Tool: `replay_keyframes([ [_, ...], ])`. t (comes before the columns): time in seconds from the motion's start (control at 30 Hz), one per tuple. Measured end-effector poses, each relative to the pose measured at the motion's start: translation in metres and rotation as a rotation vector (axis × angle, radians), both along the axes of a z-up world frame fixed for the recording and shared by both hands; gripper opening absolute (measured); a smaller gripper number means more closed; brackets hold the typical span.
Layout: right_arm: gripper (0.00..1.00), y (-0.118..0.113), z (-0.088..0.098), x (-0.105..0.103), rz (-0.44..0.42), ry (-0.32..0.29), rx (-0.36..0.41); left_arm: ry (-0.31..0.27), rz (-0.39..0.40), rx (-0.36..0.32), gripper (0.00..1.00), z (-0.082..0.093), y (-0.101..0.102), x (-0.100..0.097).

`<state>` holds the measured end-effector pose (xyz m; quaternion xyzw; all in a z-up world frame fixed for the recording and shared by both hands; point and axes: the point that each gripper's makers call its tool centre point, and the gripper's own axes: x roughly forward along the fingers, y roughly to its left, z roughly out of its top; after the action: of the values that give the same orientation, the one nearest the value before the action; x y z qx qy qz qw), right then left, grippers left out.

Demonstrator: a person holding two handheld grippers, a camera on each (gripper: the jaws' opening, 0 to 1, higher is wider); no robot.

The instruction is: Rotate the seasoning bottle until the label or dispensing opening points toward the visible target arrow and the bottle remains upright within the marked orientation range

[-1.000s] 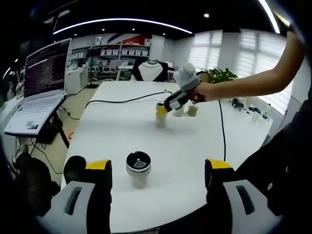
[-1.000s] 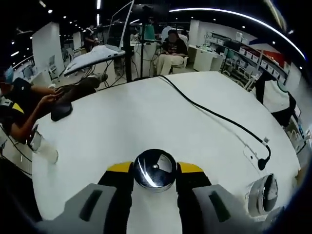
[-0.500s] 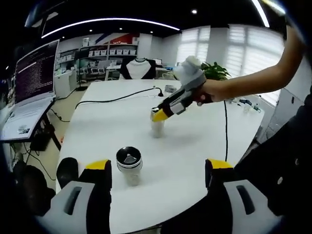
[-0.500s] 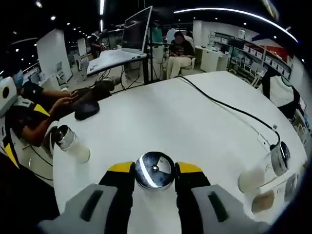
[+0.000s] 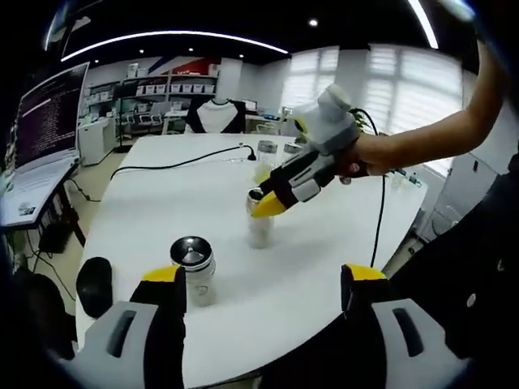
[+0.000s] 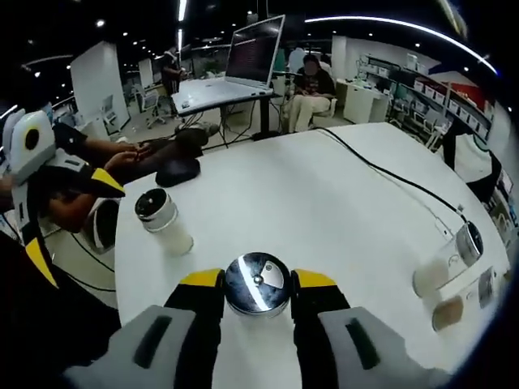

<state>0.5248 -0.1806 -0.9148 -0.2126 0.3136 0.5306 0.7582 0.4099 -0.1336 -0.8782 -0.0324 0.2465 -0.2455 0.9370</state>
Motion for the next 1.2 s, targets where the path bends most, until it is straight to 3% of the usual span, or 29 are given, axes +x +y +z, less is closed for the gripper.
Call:
replay_keyframes([
  [0.23,0.29,0.001,-0.002,-0.026,0.014,0.001,-0.005,0.003,-0.014,-0.004,0.83,-0.003,0.0,-0.01],
  [0.57,0.29,0.003,0.002,-0.045,0.035,0.001,-0.003,0.0,-0.046,0.01,0.82,-0.003,-0.005,-0.02],
  [0.77,0.29,0.006,0.002,-0.061,0.094,-0.005,-0.011,-0.006,-0.087,0.011,0.8,-0.005,-0.014,-0.021],
  [0.97,0.29,0.008,0.001,-0.069,0.157,-0.007,-0.015,0.003,-0.208,0.122,0.75,-0.021,-0.029,-0.021],
  [1.2,0.28,0.008,-0.001,-0.081,0.238,0.023,-0.005,0.017,-0.243,0.098,0.73,-0.035,-0.046,-0.009],
])
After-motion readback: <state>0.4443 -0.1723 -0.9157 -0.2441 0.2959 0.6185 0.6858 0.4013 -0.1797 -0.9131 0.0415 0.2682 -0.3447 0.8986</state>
